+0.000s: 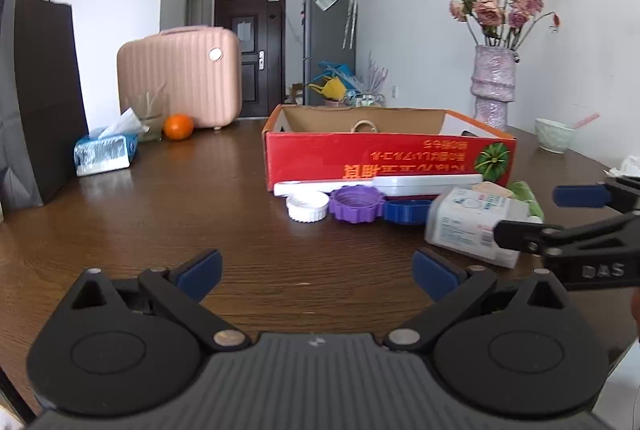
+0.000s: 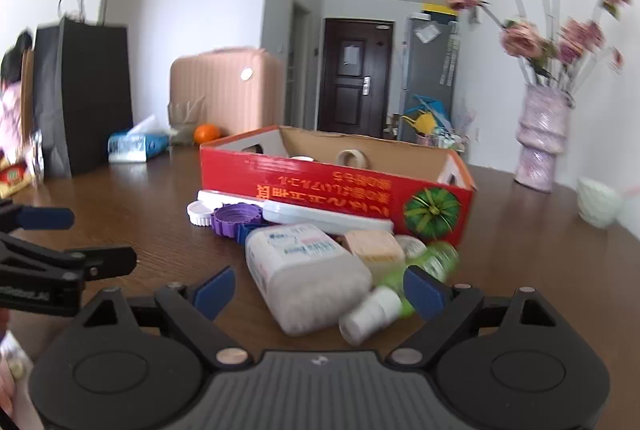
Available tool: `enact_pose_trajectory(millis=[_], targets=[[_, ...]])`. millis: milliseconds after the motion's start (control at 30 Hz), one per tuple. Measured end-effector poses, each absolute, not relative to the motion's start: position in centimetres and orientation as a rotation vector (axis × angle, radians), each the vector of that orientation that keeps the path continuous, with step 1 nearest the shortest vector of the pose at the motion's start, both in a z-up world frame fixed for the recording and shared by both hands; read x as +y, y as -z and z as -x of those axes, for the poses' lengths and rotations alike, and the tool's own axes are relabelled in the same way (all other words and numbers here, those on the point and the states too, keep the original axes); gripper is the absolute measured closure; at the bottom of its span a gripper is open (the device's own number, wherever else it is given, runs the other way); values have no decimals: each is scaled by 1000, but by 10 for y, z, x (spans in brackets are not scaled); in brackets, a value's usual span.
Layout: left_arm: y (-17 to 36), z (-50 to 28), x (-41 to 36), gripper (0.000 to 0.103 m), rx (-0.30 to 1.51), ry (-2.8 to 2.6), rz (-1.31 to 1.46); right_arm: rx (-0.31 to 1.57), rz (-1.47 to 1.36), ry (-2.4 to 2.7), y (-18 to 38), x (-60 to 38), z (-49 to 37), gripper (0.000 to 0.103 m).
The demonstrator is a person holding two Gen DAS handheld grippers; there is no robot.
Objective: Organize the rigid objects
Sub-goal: 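Grasp the white plastic container with the right tool and the left tool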
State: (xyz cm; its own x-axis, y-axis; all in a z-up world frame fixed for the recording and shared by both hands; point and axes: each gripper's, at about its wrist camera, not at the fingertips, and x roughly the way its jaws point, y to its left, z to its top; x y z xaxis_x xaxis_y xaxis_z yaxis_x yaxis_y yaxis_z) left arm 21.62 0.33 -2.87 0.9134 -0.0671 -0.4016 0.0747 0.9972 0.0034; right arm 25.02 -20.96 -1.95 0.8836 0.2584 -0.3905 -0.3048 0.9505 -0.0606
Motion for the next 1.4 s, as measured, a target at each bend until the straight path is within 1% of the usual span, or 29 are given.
enact_pose_trajectory(millis=[67,100,133,233,300,467,500,567,633,667,733,800,867,900,967,1033,1067,1133,1167,1200,1267,1400], targets=[[30,-219,7,0,420,72,-11,411,141,-291,22,-202,-266,14],[31,-219,9,0,422,70,-12,432,138,-297,24,-200,-274,24],[32,-219,10,0,422,67,-13,452,130,-303,25,-199,-280,28],[33,-218,13,0,419,75,-6,452,119,-311,29,-197,-281,29],[31,-219,14,0,418,84,9,453,140,-336,28,-193,-271,34],[27,-216,10,0,418,169,84,428,216,-549,27,-187,-228,33],[27,-217,8,1,427,188,95,417,232,-541,27,-187,-223,31],[27,-219,1,9,437,213,102,415,228,-474,26,-194,-219,27],[27,-221,-6,23,446,239,98,432,177,-407,25,-205,-222,27],[27,-223,-9,25,452,257,106,436,139,-381,24,-213,-223,28],[28,-229,-13,29,481,296,139,446,59,-353,22,-228,-226,36],[29,-235,-15,32,510,331,191,453,-50,-362,20,-244,-229,54],[30,-241,-15,33,525,354,232,470,-181,-400,22,-255,-235,58],[31,-244,-15,33,533,358,252,478,-234,-418,24,-258,-239,58],[32,-249,-13,38,549,371,293,503,-305,-415,29,-258,-246,58],[34,-253,-10,47,561,385,345,513,-356,-414,33,-258,-252,59],[35,-255,-8,49,569,398,370,522,-386,-416,36,-258,-254,59],[36,-258,-6,58,574,424,409,550,-449,-439,41,-257,-261,59],[37,-259,-5,60,576,434,425,571,-488,-456,44,-257,-264,57],[38,-259,-4,65,577,447,440,582,-514,-457,46,-257,-266,57],[38,-257,-5,67,583,449,462,578,-514,-460,47,-256,-266,58],[35,-238,-9,67,553,428,416,563,-507,-463,46,-255,-255,67]])
